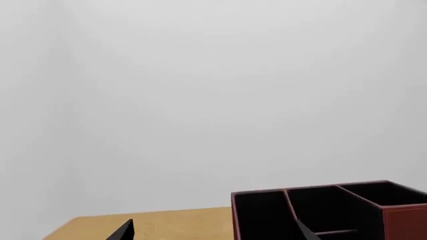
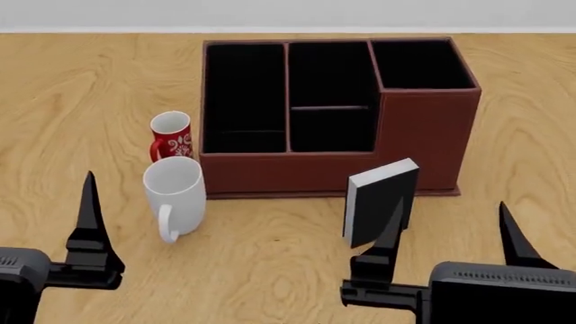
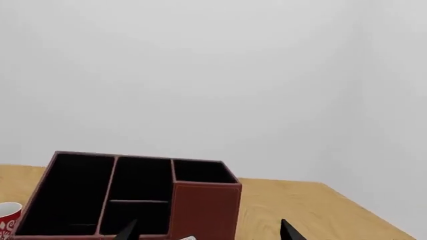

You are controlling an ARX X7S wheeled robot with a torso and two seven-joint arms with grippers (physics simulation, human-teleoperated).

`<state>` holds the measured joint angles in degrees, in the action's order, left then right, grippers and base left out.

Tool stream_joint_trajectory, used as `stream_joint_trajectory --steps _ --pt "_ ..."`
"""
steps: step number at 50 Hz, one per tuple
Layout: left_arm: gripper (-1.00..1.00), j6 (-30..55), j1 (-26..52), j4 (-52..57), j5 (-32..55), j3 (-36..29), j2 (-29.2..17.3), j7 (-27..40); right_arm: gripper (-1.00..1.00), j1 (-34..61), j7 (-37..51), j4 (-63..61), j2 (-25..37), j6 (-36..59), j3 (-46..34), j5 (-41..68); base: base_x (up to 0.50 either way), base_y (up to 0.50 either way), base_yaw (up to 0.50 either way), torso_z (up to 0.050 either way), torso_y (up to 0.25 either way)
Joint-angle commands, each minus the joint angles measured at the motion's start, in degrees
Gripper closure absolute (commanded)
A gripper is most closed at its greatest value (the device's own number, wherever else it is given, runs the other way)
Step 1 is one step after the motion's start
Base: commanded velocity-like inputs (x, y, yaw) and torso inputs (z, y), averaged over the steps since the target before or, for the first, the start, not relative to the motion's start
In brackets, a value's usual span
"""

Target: Pick up the book and place it in the right compartment of the caddy.

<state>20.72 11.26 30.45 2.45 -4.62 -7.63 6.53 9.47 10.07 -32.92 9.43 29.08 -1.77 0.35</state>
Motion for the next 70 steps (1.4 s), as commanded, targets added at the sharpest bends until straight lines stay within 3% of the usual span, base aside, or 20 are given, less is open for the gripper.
stream_joint_trajectory --steps 1,56,70 --pt "-1.00 2.1 0.9 1.0 0.5 -0.4 -1.0 0.5 -1.00 -0.4 1.6 -1.3 1.3 1.4 -2.4 -3.0 -0.03 0.00 -0.50 0.000 0.000" --pt "-1.00 1.8 -1.4 2.8 1.3 -2.4 -3.8 2.8 -1.00 -2.9 3.8 -3.7 2.7 -0.1 -0.2 1.3 -0.01 0.00 -0.50 0.000 0.000" --pt "-1.00 1.9 -1.3 3.2 1.8 -2.6 -4.2 3.2 -1.00 -2.9 5.0 -4.7 4.0 0.4 -2.3 -1.2 0.26 0.05 -0.02 0.000 0.000"
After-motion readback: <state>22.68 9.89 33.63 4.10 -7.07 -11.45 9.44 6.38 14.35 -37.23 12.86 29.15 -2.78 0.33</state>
